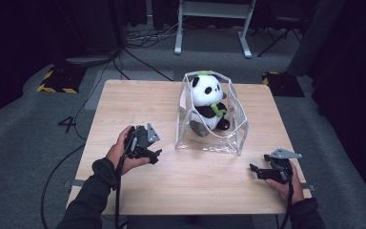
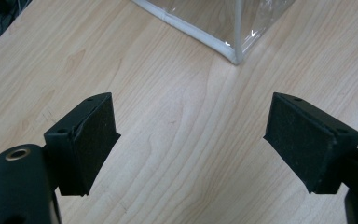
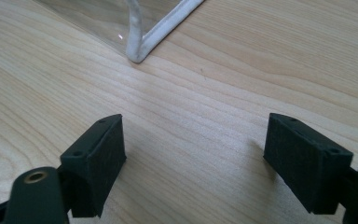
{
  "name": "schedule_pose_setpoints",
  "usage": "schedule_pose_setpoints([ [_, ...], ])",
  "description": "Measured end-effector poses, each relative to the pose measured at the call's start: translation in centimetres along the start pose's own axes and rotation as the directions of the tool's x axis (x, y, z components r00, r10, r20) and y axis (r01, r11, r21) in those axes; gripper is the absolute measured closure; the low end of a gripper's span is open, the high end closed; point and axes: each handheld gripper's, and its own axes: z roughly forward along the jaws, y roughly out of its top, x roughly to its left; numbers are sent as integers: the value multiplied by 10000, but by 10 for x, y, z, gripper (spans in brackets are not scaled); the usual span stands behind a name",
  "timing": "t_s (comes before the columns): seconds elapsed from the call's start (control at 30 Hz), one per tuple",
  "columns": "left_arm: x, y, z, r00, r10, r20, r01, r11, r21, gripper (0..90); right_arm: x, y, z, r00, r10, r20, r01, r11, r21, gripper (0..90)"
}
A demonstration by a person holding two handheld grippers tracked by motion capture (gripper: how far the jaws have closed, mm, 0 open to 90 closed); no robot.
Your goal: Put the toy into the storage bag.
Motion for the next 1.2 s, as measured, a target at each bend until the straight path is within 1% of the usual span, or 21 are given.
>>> schedule_pose_setpoints([
  [0.03,0,-2,0,10000,27,8,-27,9999,137,165,0,0,0,10000,2,-1,-2,10000,0,203],
  [0.1,0,-6,1,10000,-20,-27,21,9998,222,165,0,0,0,10000,1,-1,-1,10000,0,203],
  [0.13,1,-8,1,10000,-18,12,17,9998,193,165,0,0,0,10000,1,-1,-1,10000,0,202],
  [0.17,1,-10,1,10000,-29,49,27,9996,264,165,0,0,0,10000,3,-1,-3,10000,0,203],
  [0.23,1,-15,2,10000,-59,0,59,9997,232,165,0,0,0,10000,4,-1,-4,10000,-1,203],
  [0.27,1,-15,2,10000,-59,0,59,9997,232,165,0,0,0,10000,4,-1,-4,10000,-1,203],
  [0.33,1,-20,1,10000,-52,-35,53,9995,321,165,0,0,0,10000,3,-1,-3,10000,-2,203],
  [0.43,1,-28,0,9999,-152,-20,152,9994,322,165,0,0,0,10000,2,-1,-2,10000,-1,203],
  [0.5,1,-30,-1,9999,-146,-48,147,9994,318,165,0,0,0,10000,3,-1,-3,10000,-1,203],
  [0.53,1,-33,-1,9997,-214,-106,217,9993,291,163,0,0,0,10000,4,-1,-4,10000,-2,203],
  [0.67,4,-43,-1,9991,-406,-113,409,9988,275,162,0,0,0,10000,2,0,-2,10000,-1,202],
  [0.7,4,-43,-1,9991,-406,-113,409,9988,275,163,0,0,0,10000,4,0,-4,10000,0,203],
  [0.83,5,-52,-2,9991,-430,-63,432,9986,298,162,0,0,0,10000,4,-1,-4,10000,0,203],
  [0.93,5,-59,-2,9988,-462,-170,467,9984,310,162,0,0,0,10000,6,-1,-6,10000,-1,203],
  [1.0,5,-60,-2,9987,-463,-215,471,9982,375,163,0,0,0,10000,4,-1,-4,10000,0,203],
  [1.2,6,-72,-2,9974,-676,-266,684,9972,301,162,0,0,0,10000,9,-2,-9,10000,1,202],
])
